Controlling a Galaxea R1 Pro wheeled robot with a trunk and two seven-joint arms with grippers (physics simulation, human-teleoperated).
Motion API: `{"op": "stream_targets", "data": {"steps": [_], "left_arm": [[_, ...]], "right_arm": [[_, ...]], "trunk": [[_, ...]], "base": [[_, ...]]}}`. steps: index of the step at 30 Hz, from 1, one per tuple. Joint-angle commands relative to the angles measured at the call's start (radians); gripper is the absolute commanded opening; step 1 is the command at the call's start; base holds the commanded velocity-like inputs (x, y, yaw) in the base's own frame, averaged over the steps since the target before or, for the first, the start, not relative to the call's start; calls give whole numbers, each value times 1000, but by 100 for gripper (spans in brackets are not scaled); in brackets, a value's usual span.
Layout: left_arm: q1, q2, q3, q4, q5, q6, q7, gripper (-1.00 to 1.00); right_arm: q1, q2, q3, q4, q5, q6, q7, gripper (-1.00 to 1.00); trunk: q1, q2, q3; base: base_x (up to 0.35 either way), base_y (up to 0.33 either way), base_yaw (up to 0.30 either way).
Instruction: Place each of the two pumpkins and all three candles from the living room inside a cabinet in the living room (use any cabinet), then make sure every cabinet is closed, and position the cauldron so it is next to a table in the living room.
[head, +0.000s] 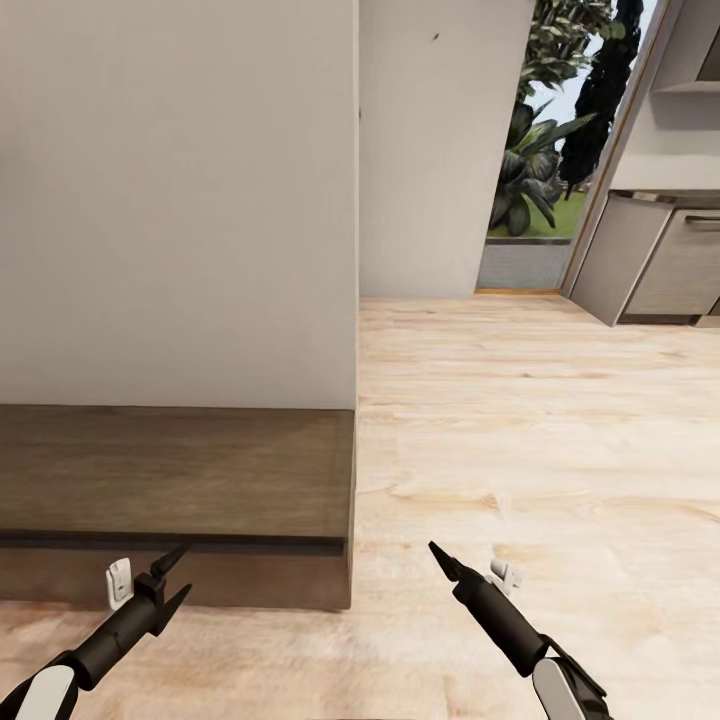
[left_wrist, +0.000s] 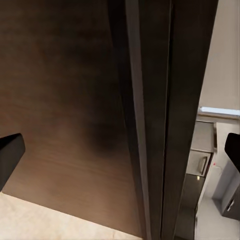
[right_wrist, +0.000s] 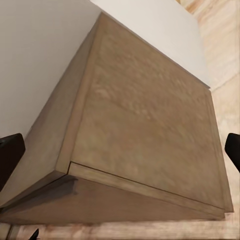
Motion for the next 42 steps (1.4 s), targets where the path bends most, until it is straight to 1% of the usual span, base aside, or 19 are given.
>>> {"op": "stream_targets", "data": {"steps": [1,12,14,25,26,29,31,32,35,36,39,42], "left_arm": [[0,0,0,0,0,0,0,100],[0,0,-1,1,0,0,-7,100],[0,0,-1,1,0,0,-19,100],[-1,1,0,9,-3,-2,-127,100],[-1,3,0,20,-3,-2,-137,100],[-2,27,-3,71,-2,-2,-167,100],[-2,36,-2,92,-2,-4,-185,100],[-2,40,-2,100,-2,-15,-196,100],[-2,47,-3,111,0,-74,-232,100],[-2,47,-4,112,0,-81,-239,100],[-2,49,-4,114,-1,-105,-287,100],[-2,49,-5,115,-3,-130,-308,100]], "right_arm": [[0,0,1,0,0,-1,0,100],[0,0,2,-1,1,-12,8,100],[0,0,3,-1,3,-12,9,100],[0,0,3,2,4,-13,11,100],[0,0,3,2,4,-13,12,100],[0,0,3,2,4,-14,13,100],[0,1,3,2,5,-14,13,100],[0,1,4,2,5,-14,13,100],[0,3,6,4,6,-14,13,100],[0,3,6,4,7,-14,13,100],[0,3,6,5,7,-14,13,100],[0,3,6,5,7,-15,13,100]], "trunk": [[0,0,0],[0,0,0],[0,0,0],[0,0,0],[0,0,0],[0,0,0],[0,0,0],[0,0,0],[0,0,0],[0,0,0],[0,0,0],[0,0,0]], "base": [[0,0,0],[0,0,0],[0,0,0],[0,0,0],[0,0,0],[0,0,0],[0,0,0],[0,0,0],[0,0,0],[0,0,0],[0,0,0],[0,0,0]]}}
